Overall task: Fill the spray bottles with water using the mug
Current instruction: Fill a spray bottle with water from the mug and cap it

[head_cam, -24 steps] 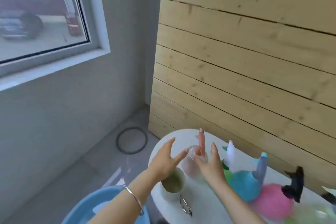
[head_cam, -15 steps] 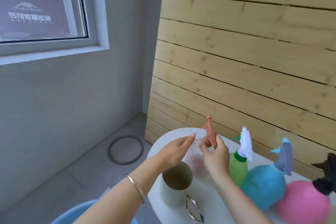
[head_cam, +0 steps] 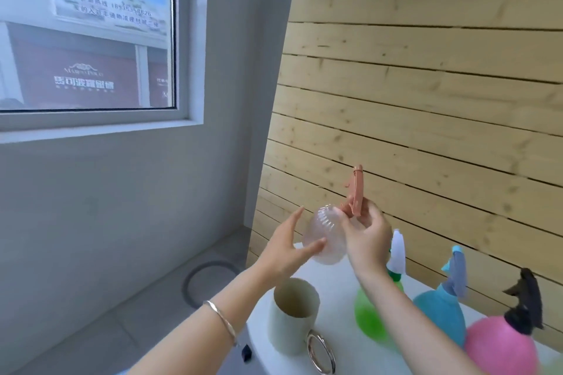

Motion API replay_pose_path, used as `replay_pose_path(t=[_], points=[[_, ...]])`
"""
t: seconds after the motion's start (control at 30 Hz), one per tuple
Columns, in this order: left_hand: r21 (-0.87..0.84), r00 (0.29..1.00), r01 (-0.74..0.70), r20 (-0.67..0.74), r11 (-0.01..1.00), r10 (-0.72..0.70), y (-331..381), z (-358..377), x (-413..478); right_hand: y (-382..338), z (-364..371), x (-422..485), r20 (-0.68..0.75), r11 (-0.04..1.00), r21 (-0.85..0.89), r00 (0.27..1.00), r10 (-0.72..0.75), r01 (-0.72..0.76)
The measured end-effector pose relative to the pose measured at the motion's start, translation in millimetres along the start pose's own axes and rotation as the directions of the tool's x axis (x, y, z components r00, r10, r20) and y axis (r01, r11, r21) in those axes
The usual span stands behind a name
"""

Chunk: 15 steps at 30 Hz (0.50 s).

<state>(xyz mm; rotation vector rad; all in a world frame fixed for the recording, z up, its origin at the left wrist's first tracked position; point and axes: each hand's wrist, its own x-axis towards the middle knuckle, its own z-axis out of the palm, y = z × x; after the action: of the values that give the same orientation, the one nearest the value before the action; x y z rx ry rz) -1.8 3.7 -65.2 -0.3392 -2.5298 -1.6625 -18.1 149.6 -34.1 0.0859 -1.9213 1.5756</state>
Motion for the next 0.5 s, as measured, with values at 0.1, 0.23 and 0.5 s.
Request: replay_pose_path(t=[0.1, 0.23, 0.5], points=[[0.041, 0.993, -0.067, -0.098, 0.997, 0.071, 17.3, -9.4, -6.0, -45.1, -1.6, 4.2, 0.046, 0.986, 0.167, 0.999, 0.002, -0.009], [0.074, 0.959, -0.128, -0.245, 0.989, 0.142, 38.2, -23.7, -28.8, -77.6, -9.5, -4.1, 0.192, 0.948, 0.282, 0.977, 0.096, -0.148], [-0.289, 0.999, 0.027, -0.022, 0.957, -0.035, 76.2, -57.3, -89.9, -125.7, -28.3, -23.8, 0.486, 0.864, 0.391, 0.868, 0.099, -0.317]])
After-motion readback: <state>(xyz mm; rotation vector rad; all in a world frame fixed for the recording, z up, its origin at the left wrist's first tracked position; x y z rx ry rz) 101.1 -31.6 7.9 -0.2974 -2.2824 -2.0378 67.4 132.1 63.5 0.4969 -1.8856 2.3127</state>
